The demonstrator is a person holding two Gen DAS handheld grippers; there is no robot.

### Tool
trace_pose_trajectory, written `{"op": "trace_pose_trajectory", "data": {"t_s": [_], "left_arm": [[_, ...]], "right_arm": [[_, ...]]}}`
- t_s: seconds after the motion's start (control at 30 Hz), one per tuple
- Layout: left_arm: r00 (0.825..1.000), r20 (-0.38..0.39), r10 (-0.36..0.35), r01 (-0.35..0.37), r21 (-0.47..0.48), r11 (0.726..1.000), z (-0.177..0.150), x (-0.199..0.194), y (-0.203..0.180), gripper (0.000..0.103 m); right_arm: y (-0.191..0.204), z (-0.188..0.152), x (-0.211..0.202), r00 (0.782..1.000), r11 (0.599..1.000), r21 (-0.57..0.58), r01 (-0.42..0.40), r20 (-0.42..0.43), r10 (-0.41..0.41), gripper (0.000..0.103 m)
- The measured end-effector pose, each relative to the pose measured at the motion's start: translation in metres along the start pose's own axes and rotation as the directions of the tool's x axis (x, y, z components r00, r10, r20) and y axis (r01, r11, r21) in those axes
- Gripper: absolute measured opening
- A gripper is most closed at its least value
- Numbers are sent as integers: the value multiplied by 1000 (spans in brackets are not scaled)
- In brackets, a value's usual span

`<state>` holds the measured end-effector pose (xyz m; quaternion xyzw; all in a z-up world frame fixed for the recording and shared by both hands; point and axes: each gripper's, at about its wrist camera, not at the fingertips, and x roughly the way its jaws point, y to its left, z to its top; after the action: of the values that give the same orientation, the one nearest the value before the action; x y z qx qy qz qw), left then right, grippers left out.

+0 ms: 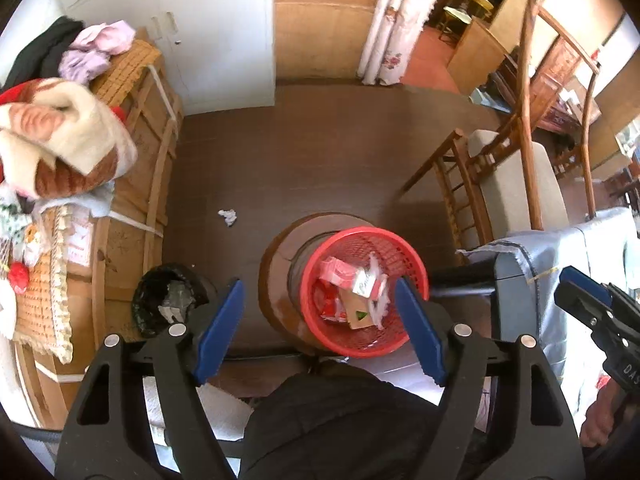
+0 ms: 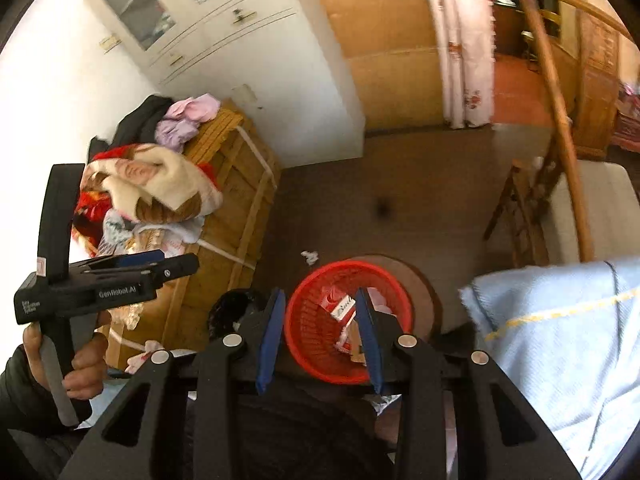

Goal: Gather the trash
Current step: 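Carry cardboard and red can to the wastebasket, open left then right tool, then return both open tools to the table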

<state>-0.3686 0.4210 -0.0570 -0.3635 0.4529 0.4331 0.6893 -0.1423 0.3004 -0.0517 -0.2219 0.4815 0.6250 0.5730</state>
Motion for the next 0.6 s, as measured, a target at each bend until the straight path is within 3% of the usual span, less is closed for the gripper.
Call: {"op": "trace_pose_trajectory", "data": {"t_s": [0.13, 0.33, 0.53, 0.6], "left_arm": [[999, -7, -37, 37, 75, 996, 8, 6, -28, 75], [994, -19, -108, 109, 226, 968, 15, 8, -91, 75], [985, -45, -169, 174, 356, 918, 13, 9, -151, 78], [979, -59, -193, 200, 412, 889, 9, 8, -176, 79]], "right_arm": [[-27, -12, -17, 998, 994, 96, 56, 32, -59, 38], [-61, -41, -56, 983, 965, 219, 143, 86, -165, 44], [-89, -78, -101, 953, 914, 343, 217, 128, -274, 54], [-99, -92, -118, 939, 888, 392, 239, 142, -315, 57]]}}
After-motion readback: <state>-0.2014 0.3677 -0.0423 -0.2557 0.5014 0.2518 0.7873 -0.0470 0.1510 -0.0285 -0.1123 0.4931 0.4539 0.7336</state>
